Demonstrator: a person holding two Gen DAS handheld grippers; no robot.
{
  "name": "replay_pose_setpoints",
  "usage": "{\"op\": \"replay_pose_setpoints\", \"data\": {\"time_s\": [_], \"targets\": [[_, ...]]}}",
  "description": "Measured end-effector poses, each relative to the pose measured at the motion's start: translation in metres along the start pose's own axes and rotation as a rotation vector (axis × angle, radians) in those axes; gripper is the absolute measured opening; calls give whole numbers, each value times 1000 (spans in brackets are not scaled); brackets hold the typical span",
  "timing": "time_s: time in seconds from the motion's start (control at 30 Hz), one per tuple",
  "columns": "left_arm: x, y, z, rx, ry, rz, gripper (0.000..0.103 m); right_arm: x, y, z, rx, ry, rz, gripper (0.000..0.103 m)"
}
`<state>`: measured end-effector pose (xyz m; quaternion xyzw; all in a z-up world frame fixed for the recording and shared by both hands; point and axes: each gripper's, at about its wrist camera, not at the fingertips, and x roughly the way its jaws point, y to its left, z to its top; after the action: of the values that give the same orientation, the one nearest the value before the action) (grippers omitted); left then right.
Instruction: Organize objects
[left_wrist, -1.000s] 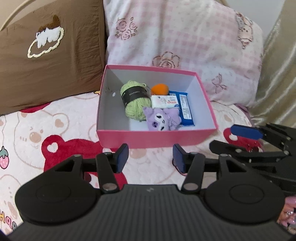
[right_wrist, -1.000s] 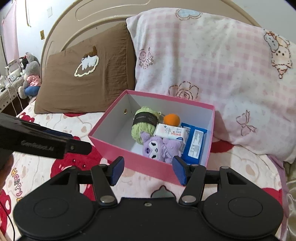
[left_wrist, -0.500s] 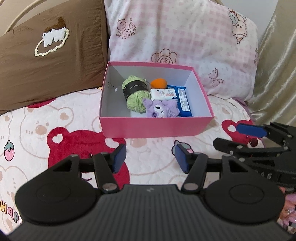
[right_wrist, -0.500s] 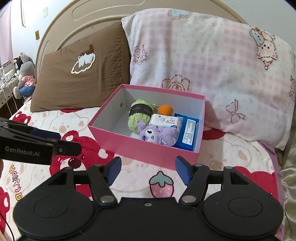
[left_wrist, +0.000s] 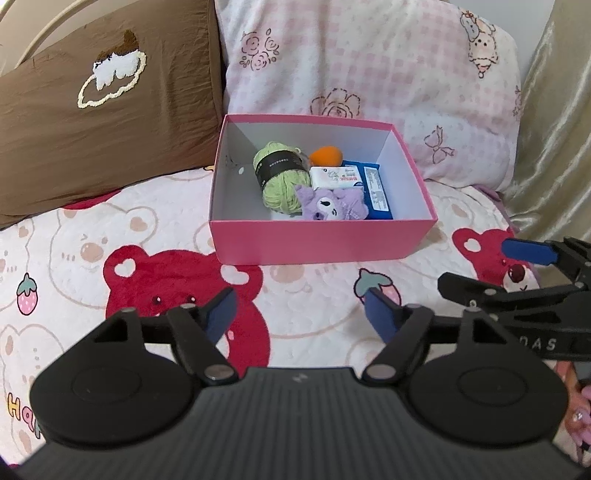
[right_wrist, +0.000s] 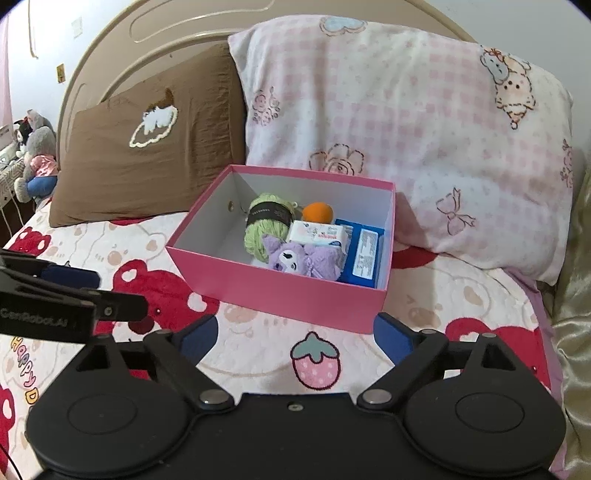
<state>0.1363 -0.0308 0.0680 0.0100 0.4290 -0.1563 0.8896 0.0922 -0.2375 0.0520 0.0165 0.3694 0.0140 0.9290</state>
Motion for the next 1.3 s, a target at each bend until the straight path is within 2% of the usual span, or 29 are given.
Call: {"op": "replay_pose_setpoints", "data": {"time_s": [0.1,0.27,0.4,0.77,1.17,1.3], "targets": [[2,2,-2,-3,-2,13,93,3,-1,-1,18,22,-30,97],[7,6,-4,-21,25,34,103,6,2,-4,12,40,-56,97],[12,9,-4,-29,77,63,103,7,6,-3,11,58,-59,97],[12,15,-3,-52,101,110,103,4,10,-2,2,66,-75,97],[14,16,-2,-68,120,129,103,7,10,1,26,84,-161,97],[14,16,-2,-64,128,130,103,6,8,0,48,88,-161,97]]}}
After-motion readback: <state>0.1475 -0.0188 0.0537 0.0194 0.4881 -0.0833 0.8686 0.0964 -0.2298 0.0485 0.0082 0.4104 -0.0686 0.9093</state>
